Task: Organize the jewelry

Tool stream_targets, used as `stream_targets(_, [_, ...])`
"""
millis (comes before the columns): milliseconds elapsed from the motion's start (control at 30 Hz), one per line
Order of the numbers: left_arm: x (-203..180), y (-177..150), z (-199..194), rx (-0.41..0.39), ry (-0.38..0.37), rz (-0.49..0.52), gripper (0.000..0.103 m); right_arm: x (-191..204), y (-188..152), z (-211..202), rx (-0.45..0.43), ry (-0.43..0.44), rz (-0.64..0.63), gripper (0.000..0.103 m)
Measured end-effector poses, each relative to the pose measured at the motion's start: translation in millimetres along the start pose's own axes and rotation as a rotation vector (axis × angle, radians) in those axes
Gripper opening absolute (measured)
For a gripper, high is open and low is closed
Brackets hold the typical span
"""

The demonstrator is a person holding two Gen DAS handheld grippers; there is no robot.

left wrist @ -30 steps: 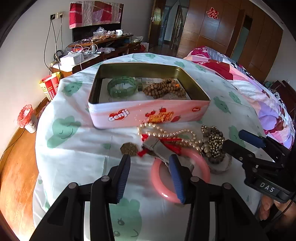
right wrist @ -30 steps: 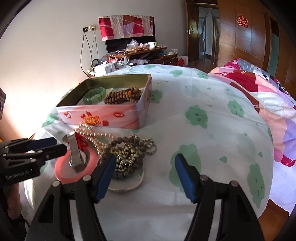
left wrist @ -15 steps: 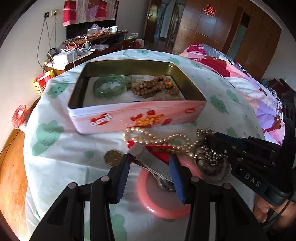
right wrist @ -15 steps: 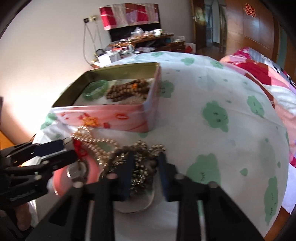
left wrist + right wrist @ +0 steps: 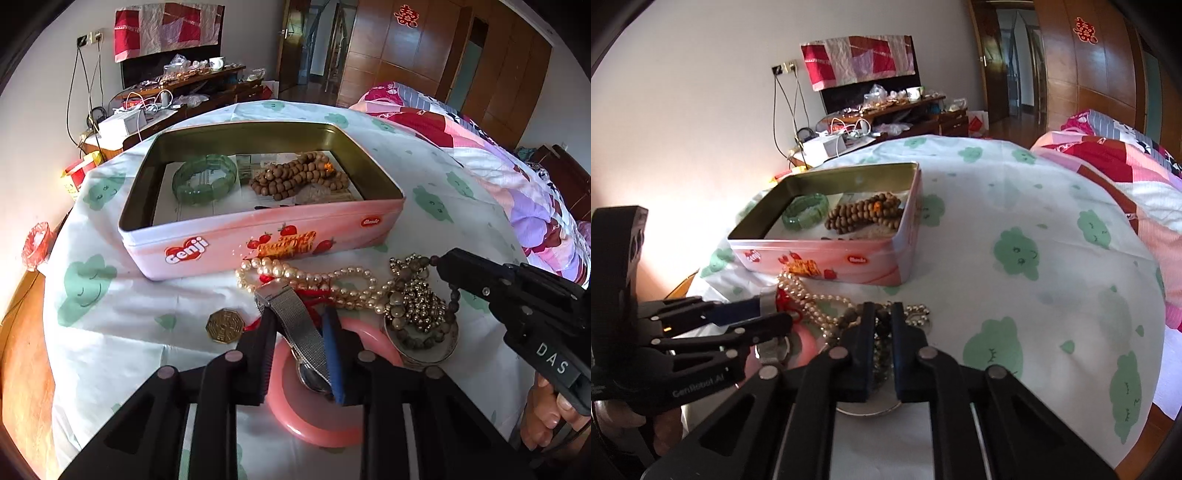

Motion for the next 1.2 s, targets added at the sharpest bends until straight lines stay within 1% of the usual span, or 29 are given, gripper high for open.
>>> stream_targets(100, [0, 0, 0, -0.003, -0.009, 0.0, 0.024, 2, -2, 3, 0.01, -0.007, -0.011, 0.01])
stream_targets(233, [1, 2, -1, -0.005, -0.011, 0.008, 0.02, 0, -4, 2, 0.007, -0.005, -0.009, 0.01])
stream_targets(333, [0, 4, -7, -0.015, -0.037, -0.003, 0.011, -1, -2, -3, -0.011, -0.001, -0.004, 0.01])
stream_targets(500, [-4, 7, -22, -0.053, -0.023, 0.02, 0.011, 0, 4, -11, -0.038, 0.008, -0.001, 0.01])
stream_targets(667, [0, 12, -40, -0.094, -0.029, 0.004, 0.011, 2, 8, -17, -0.057, 0.015, -0.003, 0.01])
stream_targets(800, [3, 20, -57, -0.137, -0.066, -0.01, 0.011, 4, 12, -23, -0.073, 0.018, -0.008, 0.01])
stream_targets(867, [4, 23, -64, -0.166, -0.069, -0.009, 0.011, 6, 14, -25, -0.081, 0.016, -0.013, 0.01])
stream_targets(933, [5, 26, -68, -0.183, -0.093, -0.018, 0.011, 6, 14, -26, -0.084, 0.017, -0.015, 0.01])
stream_targets(1200, [21, 32, -72, -0.187, -0.104, -0.058, 0.011, 5, 15, -26, -0.086, 0.018, -0.017, 0.01])
Point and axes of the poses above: each gripper's, at about its wrist camera, not at the fingertips, and z roughly the way its jaws point, x to its left, y to its top, the point moved 8 cm from there along z, roughly the way its jaws point, and after that the axes turned 1 degree about -y, right-handed, at the moved point
